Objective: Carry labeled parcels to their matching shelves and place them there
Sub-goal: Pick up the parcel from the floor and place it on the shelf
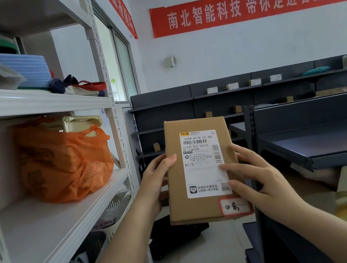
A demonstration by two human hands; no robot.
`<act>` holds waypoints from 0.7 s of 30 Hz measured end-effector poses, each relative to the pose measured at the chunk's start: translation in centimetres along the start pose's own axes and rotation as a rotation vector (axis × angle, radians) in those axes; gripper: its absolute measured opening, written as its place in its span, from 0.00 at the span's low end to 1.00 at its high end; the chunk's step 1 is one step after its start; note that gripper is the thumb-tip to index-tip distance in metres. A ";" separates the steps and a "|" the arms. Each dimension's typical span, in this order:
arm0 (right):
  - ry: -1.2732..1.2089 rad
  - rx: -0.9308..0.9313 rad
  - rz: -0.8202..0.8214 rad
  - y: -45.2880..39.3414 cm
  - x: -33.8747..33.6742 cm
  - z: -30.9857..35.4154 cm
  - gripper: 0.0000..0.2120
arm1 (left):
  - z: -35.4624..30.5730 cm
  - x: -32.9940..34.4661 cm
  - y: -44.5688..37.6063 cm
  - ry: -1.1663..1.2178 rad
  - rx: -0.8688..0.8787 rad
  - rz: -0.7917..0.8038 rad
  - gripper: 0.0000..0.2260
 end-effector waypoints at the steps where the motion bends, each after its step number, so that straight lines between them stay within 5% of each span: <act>1: -0.040 -0.005 -0.009 0.2 -0.1 -0.1 0.14 | 0.1 0.0 0.0 0.006 -0.003 -0.002 0.17; 12: -0.102 0.000 -0.024 1.8 -1.0 -0.5 0.18 | 1.4 -0.4 -0.3 0.102 -0.126 -0.018 0.17; 17: -0.220 0.084 -0.039 2.4 -1.3 -0.7 0.20 | 3.0 0.7 -0.6 0.143 -0.179 0.046 0.25; 21: -0.377 0.228 -0.055 3.1 -2.0 -1.4 0.19 | 3.9 2.8 -0.3 0.150 -0.198 0.118 0.18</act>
Point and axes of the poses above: each hand's wrist, its own y-axis away from the middle knuckle, its own x-axis out of the palm, z = x × y, the point moved 6 cm from there along -y, towards the middle knuckle, and after that the axes turned 4 degrees about y, right-handed, at the moved point
